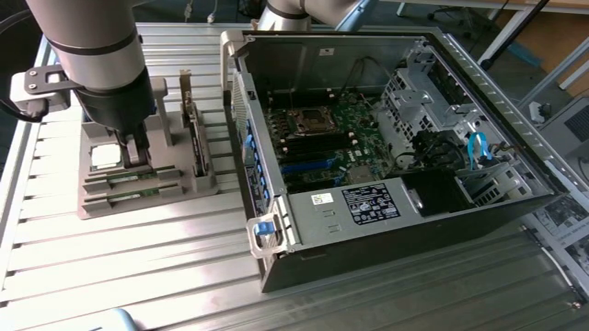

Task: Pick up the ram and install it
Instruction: 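Pick up the ram and move it above insertion slot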

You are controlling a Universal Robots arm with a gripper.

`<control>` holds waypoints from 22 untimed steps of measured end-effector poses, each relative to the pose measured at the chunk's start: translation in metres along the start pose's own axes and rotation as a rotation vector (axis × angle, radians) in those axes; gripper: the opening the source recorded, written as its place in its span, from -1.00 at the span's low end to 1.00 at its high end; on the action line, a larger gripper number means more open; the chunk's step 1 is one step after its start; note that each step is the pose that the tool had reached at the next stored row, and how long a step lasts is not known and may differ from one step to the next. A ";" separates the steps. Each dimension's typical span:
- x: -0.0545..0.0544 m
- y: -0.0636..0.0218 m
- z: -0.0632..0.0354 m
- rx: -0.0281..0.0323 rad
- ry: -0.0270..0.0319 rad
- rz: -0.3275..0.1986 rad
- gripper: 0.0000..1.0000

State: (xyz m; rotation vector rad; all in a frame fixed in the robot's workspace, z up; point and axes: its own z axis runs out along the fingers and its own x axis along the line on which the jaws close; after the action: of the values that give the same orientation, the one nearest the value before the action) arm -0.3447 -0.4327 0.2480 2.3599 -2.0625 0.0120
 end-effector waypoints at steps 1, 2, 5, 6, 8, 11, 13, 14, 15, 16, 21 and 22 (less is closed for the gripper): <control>0.000 0.0000 0.0004 0.0000 0.0000 0.000 -0.40; 0.000 0.0001 0.0008 0.0000 0.0000 0.000 -0.40; 0.000 0.0001 0.0019 0.0000 0.0000 0.000 -0.40; 0.000 0.0002 0.0023 0.0001 0.0000 0.000 -0.40; 0.000 0.0002 0.0030 0.0001 0.0000 0.000 -0.40; 0.000 0.0002 0.0044 0.0002 -0.0001 0.000 -0.40; 0.000 0.0003 0.0052 0.0001 -0.0001 0.000 -0.40; 0.000 0.0003 0.0055 0.0001 0.0000 0.000 -0.40; 0.000 0.0004 0.0060 0.0000 0.0000 0.000 -0.40; 0.000 0.0004 0.0065 0.0001 0.0000 0.000 -0.40; 0.000 0.0008 0.0086 0.0000 0.0000 0.000 -0.40; 0.000 0.0009 0.0090 0.0000 0.0000 0.000 -0.40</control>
State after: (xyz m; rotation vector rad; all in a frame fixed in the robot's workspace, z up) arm -0.3456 -0.4329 0.2391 2.3599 -2.0625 0.0120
